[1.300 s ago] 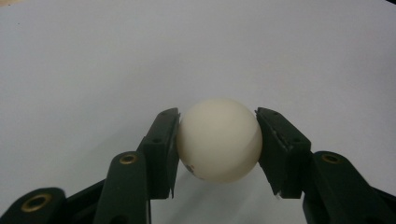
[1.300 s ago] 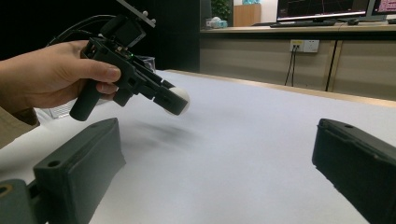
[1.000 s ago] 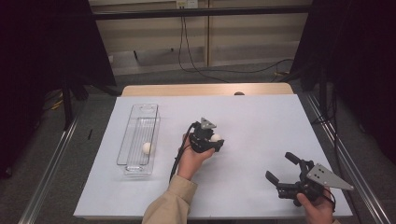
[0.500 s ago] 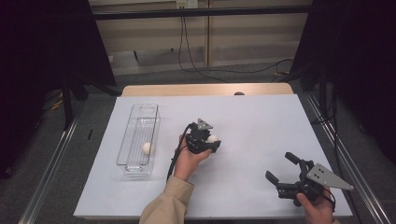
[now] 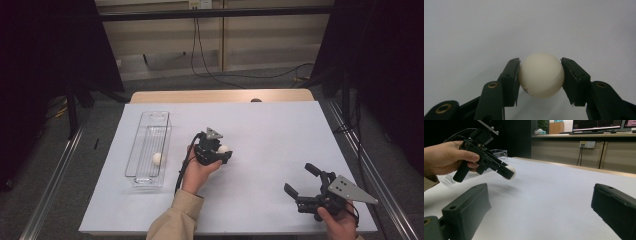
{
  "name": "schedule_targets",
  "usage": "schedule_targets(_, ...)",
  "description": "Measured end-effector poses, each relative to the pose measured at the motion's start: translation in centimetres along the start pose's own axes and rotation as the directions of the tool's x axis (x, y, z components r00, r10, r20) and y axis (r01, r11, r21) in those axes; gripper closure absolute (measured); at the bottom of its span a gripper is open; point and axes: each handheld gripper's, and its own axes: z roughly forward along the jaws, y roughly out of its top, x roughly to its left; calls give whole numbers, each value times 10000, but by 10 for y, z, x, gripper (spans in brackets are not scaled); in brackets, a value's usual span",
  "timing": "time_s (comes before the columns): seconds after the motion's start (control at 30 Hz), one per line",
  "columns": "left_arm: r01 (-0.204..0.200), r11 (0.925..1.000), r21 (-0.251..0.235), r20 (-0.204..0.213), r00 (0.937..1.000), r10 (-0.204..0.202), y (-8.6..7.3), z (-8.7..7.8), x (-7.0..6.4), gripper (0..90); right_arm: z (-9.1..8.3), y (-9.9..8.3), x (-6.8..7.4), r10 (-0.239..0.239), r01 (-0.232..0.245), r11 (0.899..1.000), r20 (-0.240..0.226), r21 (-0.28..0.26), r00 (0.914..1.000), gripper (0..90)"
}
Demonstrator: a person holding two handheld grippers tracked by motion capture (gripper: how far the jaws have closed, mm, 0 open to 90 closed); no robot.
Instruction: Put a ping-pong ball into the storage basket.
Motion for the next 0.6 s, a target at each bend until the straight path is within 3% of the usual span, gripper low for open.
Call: schedule_targets(0.6, 292, 9995, -130, -6, 9996, -292, -1, -12, 6, 511, -1, 0, 0, 1, -1, 10000, 11, -11, 10000, 13)
